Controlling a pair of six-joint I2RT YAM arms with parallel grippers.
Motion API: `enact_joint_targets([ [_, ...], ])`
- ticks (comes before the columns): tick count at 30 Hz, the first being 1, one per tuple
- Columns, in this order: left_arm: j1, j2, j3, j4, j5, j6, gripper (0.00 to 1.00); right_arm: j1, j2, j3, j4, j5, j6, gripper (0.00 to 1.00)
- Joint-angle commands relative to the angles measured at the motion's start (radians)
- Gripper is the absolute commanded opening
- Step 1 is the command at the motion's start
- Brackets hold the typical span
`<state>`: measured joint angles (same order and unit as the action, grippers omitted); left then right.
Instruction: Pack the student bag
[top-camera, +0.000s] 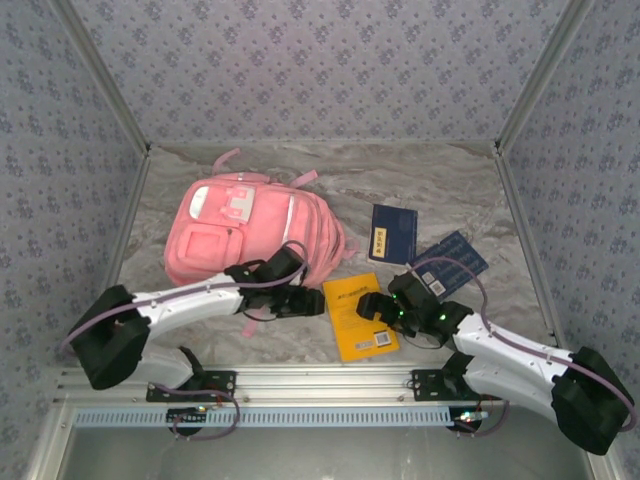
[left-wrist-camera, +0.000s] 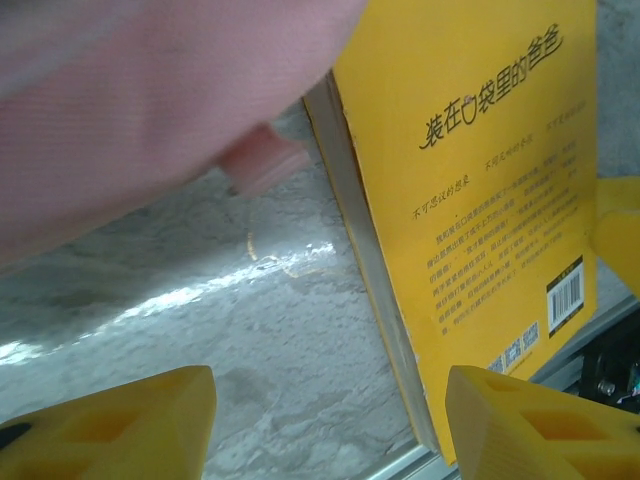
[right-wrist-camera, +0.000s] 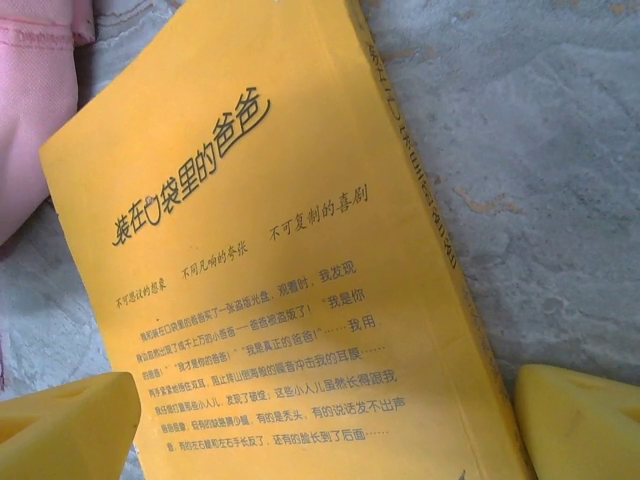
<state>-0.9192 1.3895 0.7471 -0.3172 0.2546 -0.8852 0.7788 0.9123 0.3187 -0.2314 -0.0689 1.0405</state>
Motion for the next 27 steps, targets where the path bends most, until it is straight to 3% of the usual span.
enact_joint_targets([
  [1, -0.008, 0.072, 0.009, 0.124, 0.012, -0.051, 0.62, 0.029, 0.010, -0.034, 0.120, -0.077, 0.071, 0.95],
  [9, -0.036, 0.313, 0.138, 0.176, 0.047, -0.068, 0.59, 0.036, 0.003, -0.069, 0.223, -0.082, 0.081, 0.90],
  [16, -0.074, 0.414, 0.292, 0.211, 0.091, -0.074, 0.54, 0.031, -0.109, -0.081, 0.036, -0.015, 0.059, 0.89],
  [22, -0.092, 0.482, 0.432, 0.177, 0.124, -0.056, 0.52, 0.028, -0.207, -0.093, -0.034, 0.011, 0.059, 0.89],
  [27, -0.091, 0.477, 0.453, 0.174, 0.128, -0.054, 0.47, 0.017, -0.246, -0.100, -0.059, 0.021, 0.070, 0.88],
])
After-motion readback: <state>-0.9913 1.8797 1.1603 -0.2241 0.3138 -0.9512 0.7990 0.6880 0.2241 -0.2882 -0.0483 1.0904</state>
